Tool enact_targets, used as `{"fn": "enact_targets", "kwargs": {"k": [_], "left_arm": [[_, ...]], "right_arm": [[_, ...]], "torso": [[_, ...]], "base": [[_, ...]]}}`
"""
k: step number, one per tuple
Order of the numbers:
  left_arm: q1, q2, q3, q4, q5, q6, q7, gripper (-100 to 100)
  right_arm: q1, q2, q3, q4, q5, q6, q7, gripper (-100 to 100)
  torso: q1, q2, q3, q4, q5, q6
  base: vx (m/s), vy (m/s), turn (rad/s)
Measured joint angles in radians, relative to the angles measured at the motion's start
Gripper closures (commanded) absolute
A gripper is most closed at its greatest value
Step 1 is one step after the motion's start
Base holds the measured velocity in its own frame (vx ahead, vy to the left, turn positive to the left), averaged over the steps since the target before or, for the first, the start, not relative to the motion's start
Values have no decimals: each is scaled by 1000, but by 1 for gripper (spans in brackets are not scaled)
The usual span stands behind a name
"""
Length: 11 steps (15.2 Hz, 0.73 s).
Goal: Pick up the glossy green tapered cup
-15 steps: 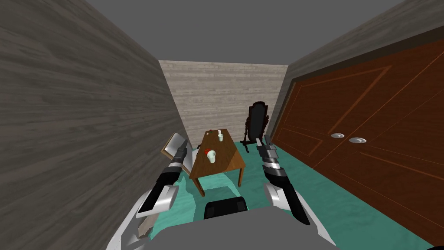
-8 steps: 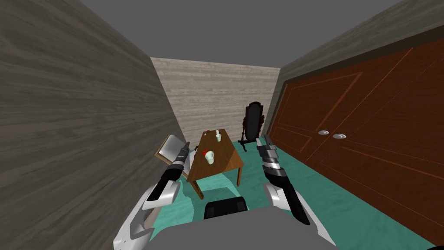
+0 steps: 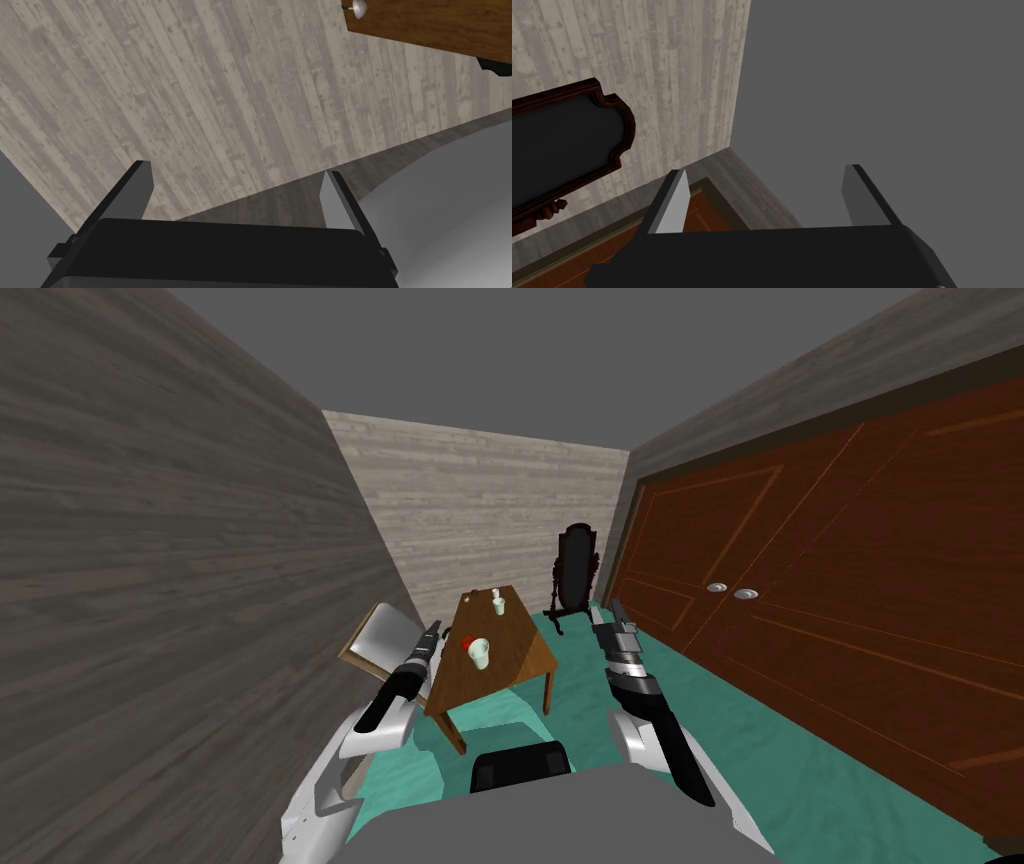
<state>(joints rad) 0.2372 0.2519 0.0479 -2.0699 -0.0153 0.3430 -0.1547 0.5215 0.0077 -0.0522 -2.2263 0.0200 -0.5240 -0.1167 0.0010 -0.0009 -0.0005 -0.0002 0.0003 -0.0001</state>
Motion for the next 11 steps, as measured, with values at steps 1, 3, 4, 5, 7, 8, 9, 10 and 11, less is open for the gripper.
{"fn": "enact_targets", "kwargs": {"k": [1, 3, 4, 5, 7, 8, 9, 10, 11], "left_arm": [[-12, 1, 0, 13, 2, 19, 0, -100], [-21, 2, 0, 25, 4, 59, 0, -100], [-27, 5, 0, 33, 7, 79, 1, -100], [-30, 6, 0, 45, 9, 96, 1, -100], [-43, 9, 1, 58, 14, 133, 2, -100], [-46, 11, 1, 64, 17, 154, 3, -100], [-50, 13, 1, 68, 19, 172, 3, -100], [-61, 12, 1, 82, 19, 191, 3, -100], [-72, 9, 0, 98, 18, 211, 3, -100]], "right_arm": [[0, 0, 0, 0, 0, 0, 0, 0], [0, 0, 0, 0, 0, 0, 0, 0], [0, 0, 0, 0, 0, 0, 0, 0], [0, 0, 0, 0, 0, 0, 0, 0], [0, 0, 0, 0, 0, 0, 0, 0], [0, 0, 0, 0, 0, 0, 0, 0], [0, 0, 0, 0, 0, 0, 0, 0], [0, 0, 0, 0, 0, 0, 0, 0], [0, 0, 0, 0, 0, 0, 0, 0]], "torso": [[0, 0, 0, 0, 0, 1], [0, 0, 0, 0, 0, 0], [0, 0, 0, 0, 0, 0], [0, 0, 0, 0, 0, 0], [0, 0, 0, 0, 0, 1], [0, 0, 0, 0, 0, 0], [0, 0, 0, 0, 0, 0], [0, 0, 0, 0, 0, 0], [0, 0, 0, 0, 0, 0]], "base": [[4, 18, -153], [4, 14, -87], [7, 19, -146], [5, 17, -49], [3, 16, -157], [1, 15, -45], [1, 19, -105], [2, 21, -151], [2, 16, -73]]}}
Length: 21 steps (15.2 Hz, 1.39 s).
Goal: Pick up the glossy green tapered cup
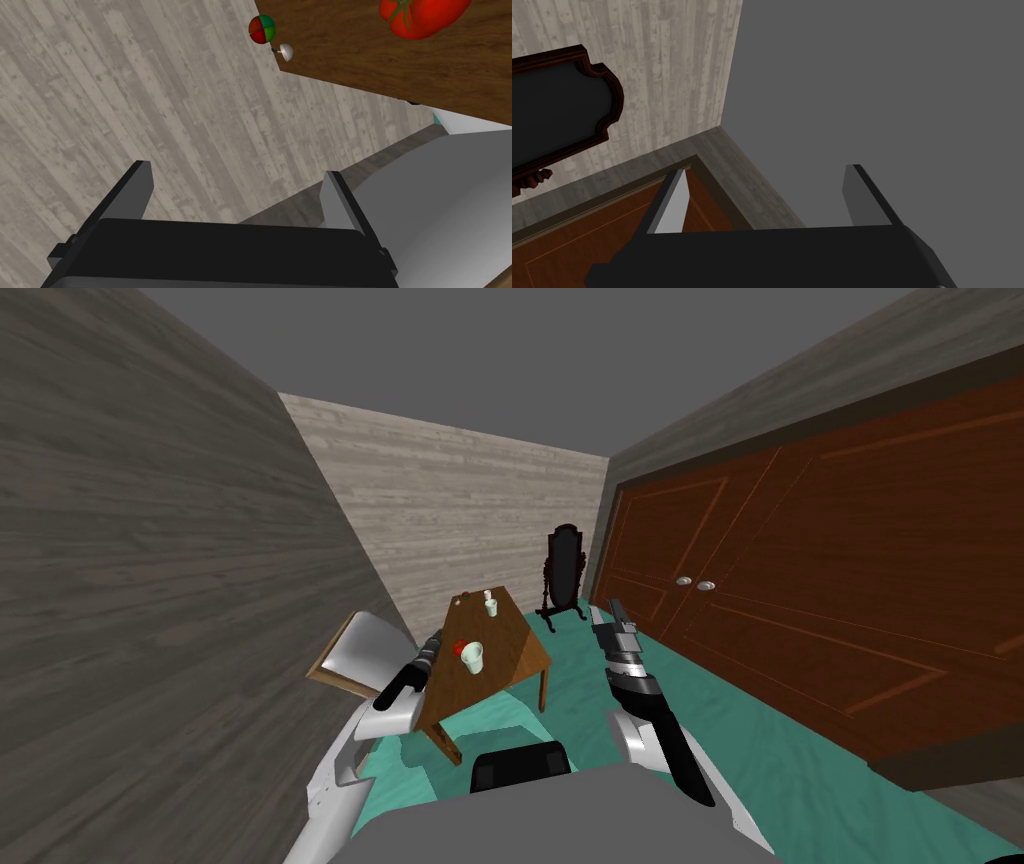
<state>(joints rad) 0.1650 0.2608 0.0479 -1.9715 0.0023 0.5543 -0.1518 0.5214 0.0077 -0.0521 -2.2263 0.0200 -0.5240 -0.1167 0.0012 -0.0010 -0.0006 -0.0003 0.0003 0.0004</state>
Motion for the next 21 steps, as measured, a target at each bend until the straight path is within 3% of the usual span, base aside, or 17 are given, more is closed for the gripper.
{"fn": "enact_targets", "kwargs": {"k": [21], "left_arm": [[-131, -2, -1, 184, 31, 393, 4, -100]], "right_arm": [[0, 0, 0, 0, 0, 0, 0, 0]], "torso": [[-1, 0, 0, 0, 0, -1]], "base": [[2, 16, -112]]}}
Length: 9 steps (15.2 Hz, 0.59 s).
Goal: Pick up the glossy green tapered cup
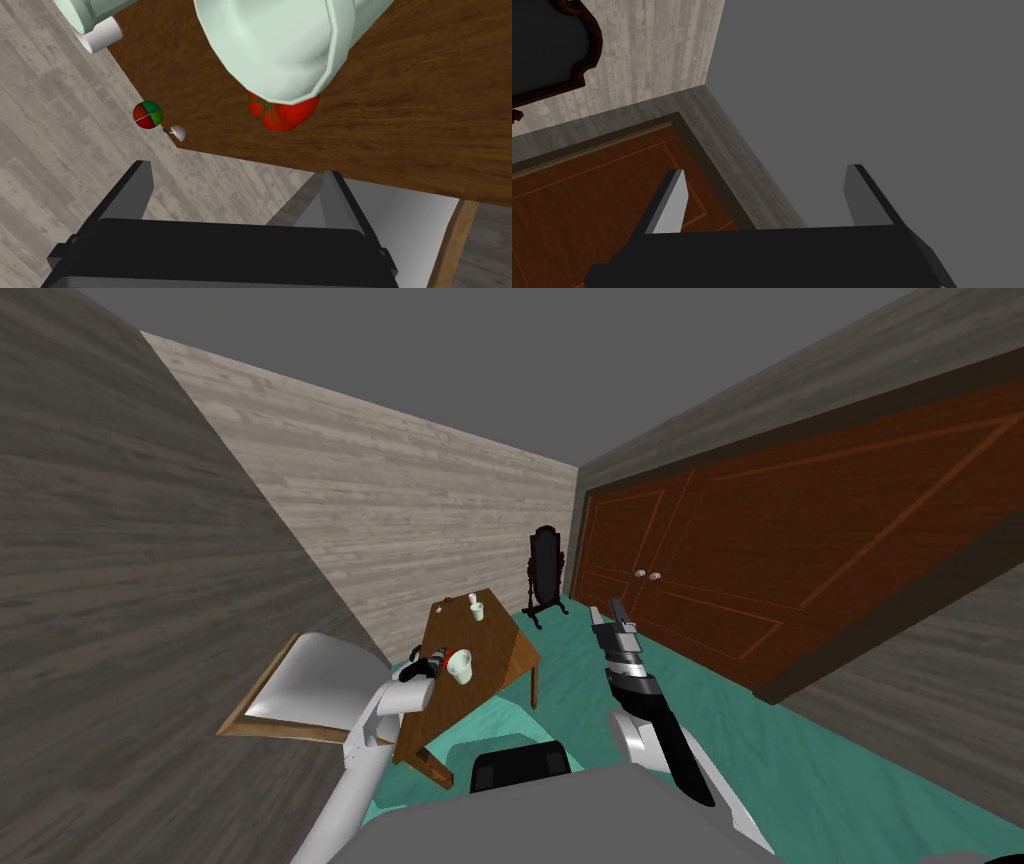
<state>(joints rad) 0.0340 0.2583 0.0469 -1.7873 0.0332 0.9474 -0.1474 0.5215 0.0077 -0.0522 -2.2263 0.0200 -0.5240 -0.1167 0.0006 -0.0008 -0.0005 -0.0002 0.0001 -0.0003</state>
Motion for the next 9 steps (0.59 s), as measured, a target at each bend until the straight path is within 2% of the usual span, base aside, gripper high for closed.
{"fn": "enact_targets", "kwargs": {"k": [9], "left_arm": [[-58, -6, 0, 80, 13, 163, 2, -100]], "right_arm": [[0, 0, 0, 0, 0, 0, 0, 0]], "torso": [[0, 0, 0, 0, 0, 0]], "base": [[-1, 17, -104]]}}
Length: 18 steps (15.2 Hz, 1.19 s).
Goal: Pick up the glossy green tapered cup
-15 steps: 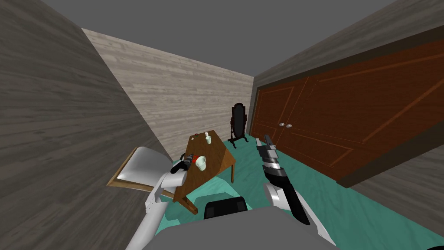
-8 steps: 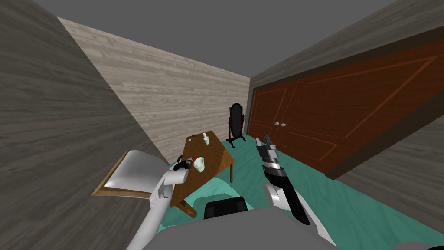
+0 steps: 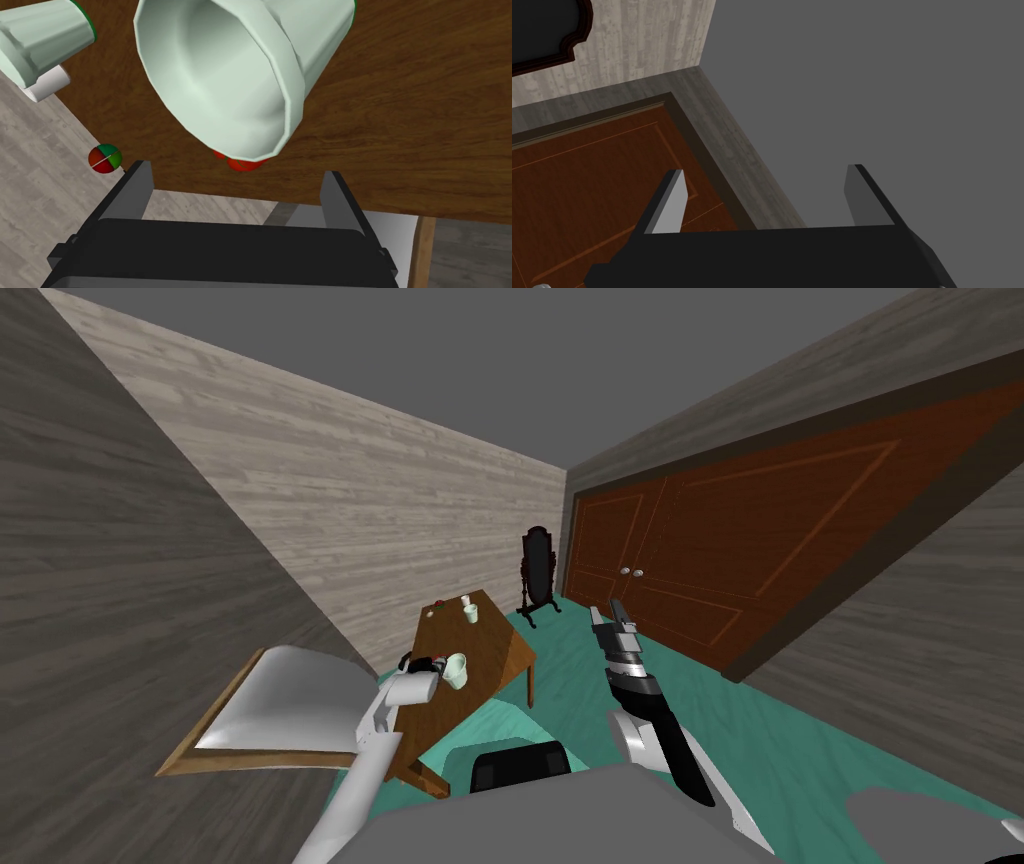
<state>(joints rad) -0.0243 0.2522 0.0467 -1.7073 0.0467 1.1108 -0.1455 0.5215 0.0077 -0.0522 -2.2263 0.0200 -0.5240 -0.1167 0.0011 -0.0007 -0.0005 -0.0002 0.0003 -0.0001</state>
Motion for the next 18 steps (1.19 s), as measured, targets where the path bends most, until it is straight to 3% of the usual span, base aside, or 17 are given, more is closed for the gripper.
{"fn": "enact_targets", "kwargs": {"k": [13, 18], "left_arm": [[-65, -12, 0, 87, 16, 202, 2, -100], [-67, -17, -3, 148, 10, 151, 4, -100]], "right_arm": [[0, 0, 0, 0, 0, 0, 0, 0], [0, 0, 0, 0, 0, 0, 0, 0]], "torso": [[-1, 0, 0, 0, 0, 0], [0, -2, -1, 0, 0, 0]], "base": [[-1, 13, -84], [23, 13, -14]]}}
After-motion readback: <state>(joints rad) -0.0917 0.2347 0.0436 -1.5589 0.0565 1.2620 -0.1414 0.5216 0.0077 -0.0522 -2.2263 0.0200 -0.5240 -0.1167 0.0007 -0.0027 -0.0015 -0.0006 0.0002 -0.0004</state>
